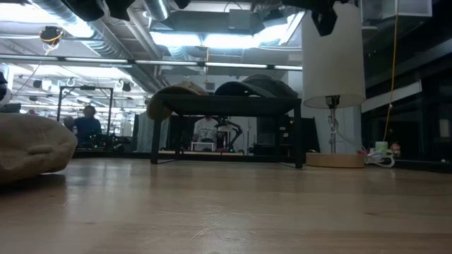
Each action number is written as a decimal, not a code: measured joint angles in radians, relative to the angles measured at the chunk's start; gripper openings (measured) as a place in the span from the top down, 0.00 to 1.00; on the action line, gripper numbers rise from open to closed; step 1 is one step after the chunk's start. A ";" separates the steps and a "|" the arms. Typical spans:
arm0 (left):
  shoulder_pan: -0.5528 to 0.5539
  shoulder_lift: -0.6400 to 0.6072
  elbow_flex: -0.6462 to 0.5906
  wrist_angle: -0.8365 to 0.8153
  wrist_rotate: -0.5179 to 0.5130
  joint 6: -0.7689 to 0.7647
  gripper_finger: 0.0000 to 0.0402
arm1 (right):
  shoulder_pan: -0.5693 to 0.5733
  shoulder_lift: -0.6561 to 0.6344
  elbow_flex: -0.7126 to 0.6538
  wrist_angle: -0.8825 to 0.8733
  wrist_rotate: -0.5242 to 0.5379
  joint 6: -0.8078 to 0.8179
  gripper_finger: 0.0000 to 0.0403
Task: Pick & Place hat
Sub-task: Stack the dark green cap on top of the other dark green cap on the shelf
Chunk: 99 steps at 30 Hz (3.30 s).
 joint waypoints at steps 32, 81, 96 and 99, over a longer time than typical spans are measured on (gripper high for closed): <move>-0.064 0.024 0.000 0.066 -0.063 0.195 0.97 | -0.133 0.080 0.000 0.490 -0.426 -0.022 0.56; 0.157 -0.058 -0.001 -0.092 -0.061 0.316 0.75 | -0.152 0.060 0.000 0.346 -0.383 0.029 0.96; 0.109 -0.092 0.000 -0.292 -0.062 0.422 0.75 | -0.162 -0.225 -0.001 0.009 -0.348 0.066 0.96; 0.080 -0.092 0.000 -0.292 -0.058 0.444 0.76 | -0.124 -0.218 -0.004 0.016 -0.450 -0.126 0.96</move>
